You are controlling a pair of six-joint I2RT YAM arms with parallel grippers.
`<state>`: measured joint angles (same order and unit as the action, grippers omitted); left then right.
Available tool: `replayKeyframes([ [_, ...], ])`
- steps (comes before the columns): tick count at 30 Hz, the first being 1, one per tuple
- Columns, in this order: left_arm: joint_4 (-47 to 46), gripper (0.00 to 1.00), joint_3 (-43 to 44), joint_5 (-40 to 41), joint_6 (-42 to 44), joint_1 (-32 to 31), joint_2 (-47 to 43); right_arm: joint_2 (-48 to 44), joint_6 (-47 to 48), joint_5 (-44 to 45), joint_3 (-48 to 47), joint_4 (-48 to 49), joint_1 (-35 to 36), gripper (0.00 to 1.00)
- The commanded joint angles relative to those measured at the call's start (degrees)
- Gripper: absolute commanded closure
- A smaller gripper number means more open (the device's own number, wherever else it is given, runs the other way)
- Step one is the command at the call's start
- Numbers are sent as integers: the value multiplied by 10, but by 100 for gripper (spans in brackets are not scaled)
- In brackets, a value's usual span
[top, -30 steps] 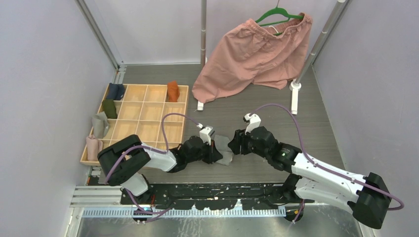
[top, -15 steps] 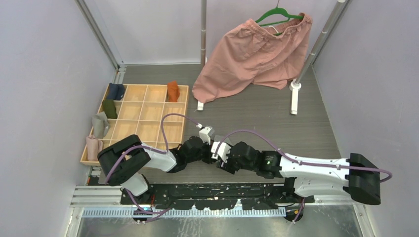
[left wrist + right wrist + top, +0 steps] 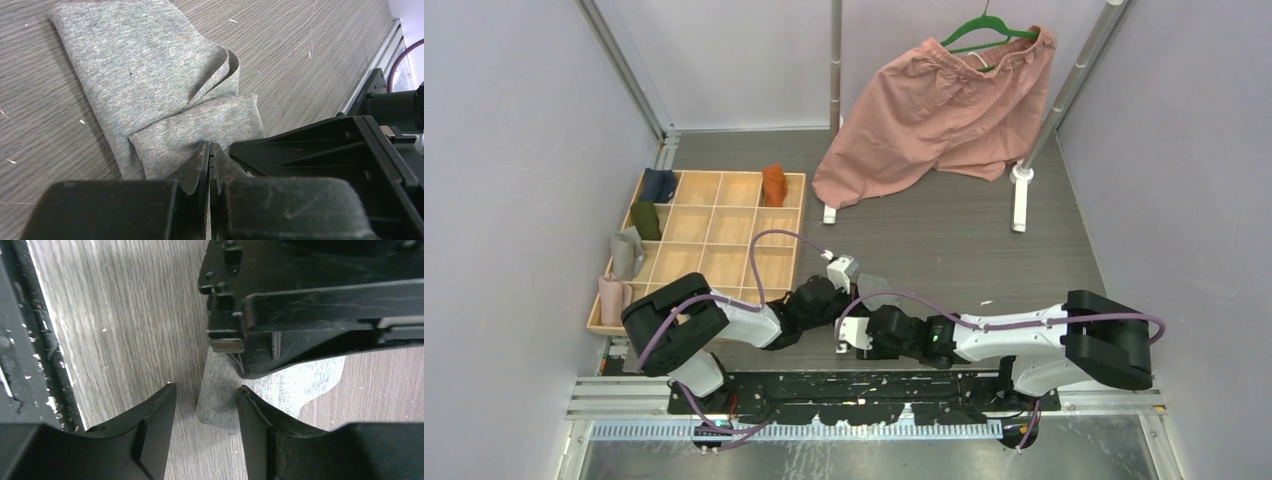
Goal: Roll the underwear
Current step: Roll the underwear to the center of the board.
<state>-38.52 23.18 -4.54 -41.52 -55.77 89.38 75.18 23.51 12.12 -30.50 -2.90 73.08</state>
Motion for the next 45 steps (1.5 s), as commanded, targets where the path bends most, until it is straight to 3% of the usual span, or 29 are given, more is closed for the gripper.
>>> replayKeyframes([
  [1,42,99,-8,15,16,2,0,23,23,55,-6,1,11,47],
  [7,42,99,-8,15,17,2,0,50,23,88,-13,-11,15,55],
  [16,30,99,-15,7,12,12,-13,90,10,114,-26,-36,15,98],
  [20,25,99,-27,2,6,36,-54,79,-14,95,-43,-56,15,99],
  [29,154,99,-31,74,42,46,-192,78,-87,-27,-94,-97,5,99],
  [37,253,99,-56,114,50,46,-328,79,-183,-129,-72,-7,-8,99],
  [45,283,99,-75,94,54,46,-392,67,-348,-246,-16,139,-66,99],
])
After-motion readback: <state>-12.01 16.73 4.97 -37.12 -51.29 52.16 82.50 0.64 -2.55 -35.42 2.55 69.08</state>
